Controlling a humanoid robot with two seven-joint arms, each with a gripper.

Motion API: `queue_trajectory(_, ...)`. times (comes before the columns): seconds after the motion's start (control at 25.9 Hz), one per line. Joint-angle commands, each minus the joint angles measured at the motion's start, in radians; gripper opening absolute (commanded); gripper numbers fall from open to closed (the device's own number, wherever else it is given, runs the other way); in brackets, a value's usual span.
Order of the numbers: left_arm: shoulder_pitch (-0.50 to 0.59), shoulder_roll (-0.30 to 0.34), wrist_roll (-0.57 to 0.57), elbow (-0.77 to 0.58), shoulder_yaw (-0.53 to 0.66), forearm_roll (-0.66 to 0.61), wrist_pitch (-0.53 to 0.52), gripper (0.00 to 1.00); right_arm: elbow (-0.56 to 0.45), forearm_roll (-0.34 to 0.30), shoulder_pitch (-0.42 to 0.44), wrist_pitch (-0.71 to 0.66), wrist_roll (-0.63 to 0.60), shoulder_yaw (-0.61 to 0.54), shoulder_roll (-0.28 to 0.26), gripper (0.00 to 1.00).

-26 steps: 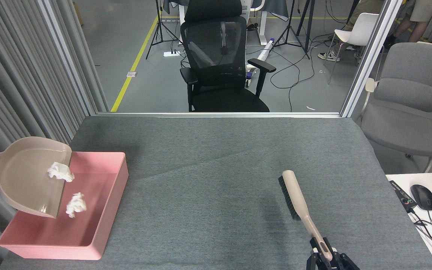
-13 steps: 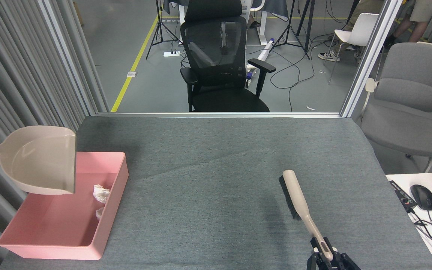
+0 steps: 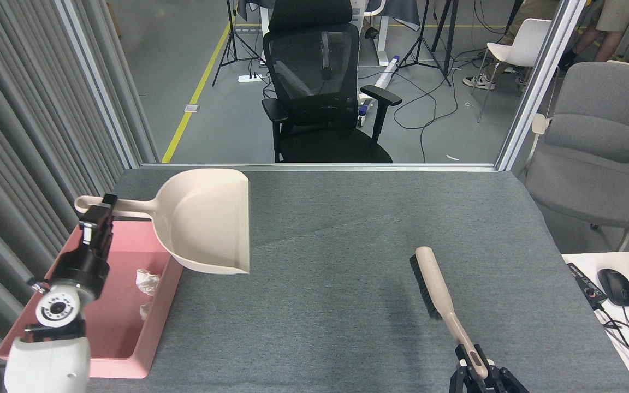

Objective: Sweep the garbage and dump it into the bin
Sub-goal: 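Bring the dustpan back and set it on the table with left gripper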

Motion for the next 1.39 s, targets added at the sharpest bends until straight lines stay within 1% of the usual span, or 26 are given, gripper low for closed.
queue_trajectory(0.0,0.081,-0.162,0.014,-0.036,-0.007,-0.158,-0.076,0.19,0.000,0.000,0.000,0.002,0.004,-0.002,-0.003,0.25)
queue_trajectory(0.12,0.136,-0.257,0.026,-0.027,-0.007,-0.212,-0.104,0.19,0.000,0.000,0.000,0.002,0.004,-0.002,-0.003,0.25)
queue_trajectory(0.19,0.139,-0.297,0.057,0.007,-0.007,-0.220,-0.133,0.19,0.000,0.000,-0.001,0.002,0.006,-0.003,-0.001,0.25)
queue_trajectory(0.23,0.138,-0.305,0.078,0.036,-0.007,-0.226,-0.145,0.19,0.000,0.000,-0.001,0.003,0.006,-0.003,0.000,0.25)
queue_trajectory(0.31,0.132,-0.305,0.118,0.083,-0.007,-0.234,-0.163,0.19,0.000,0.000,-0.003,0.003,0.006,-0.002,0.003,0.25)
queue_trajectory(0.39,0.130,-0.305,0.131,0.114,-0.005,-0.235,-0.170,0.19,-0.002,0.000,-0.005,0.003,0.007,-0.003,0.005,0.25)
queue_trajectory(0.58,0.129,-0.307,0.134,0.191,-0.002,-0.235,-0.222,0.19,0.002,0.003,-0.014,0.005,0.009,-0.002,0.005,0.25)
queue_trajectory(0.7,0.112,-0.307,0.137,0.229,-0.002,-0.235,-0.236,0.19,0.003,0.005,-0.020,0.005,0.009,0.000,0.005,0.25)
queue_trajectory(0.97,0.061,-0.307,0.138,0.309,-0.004,-0.238,-0.245,0.21,0.031,0.003,-0.070,0.003,0.010,0.013,0.006,0.26)
queue_trajectory(1.04,0.047,-0.308,0.140,0.338,-0.002,-0.238,-0.252,0.21,0.058,0.003,-0.078,0.002,0.012,0.038,0.008,0.26)
queue_trajectory(1.35,0.030,-0.308,0.147,0.358,-0.002,-0.240,-0.259,0.23,0.103,0.018,-0.067,0.003,0.009,0.055,0.006,0.26)
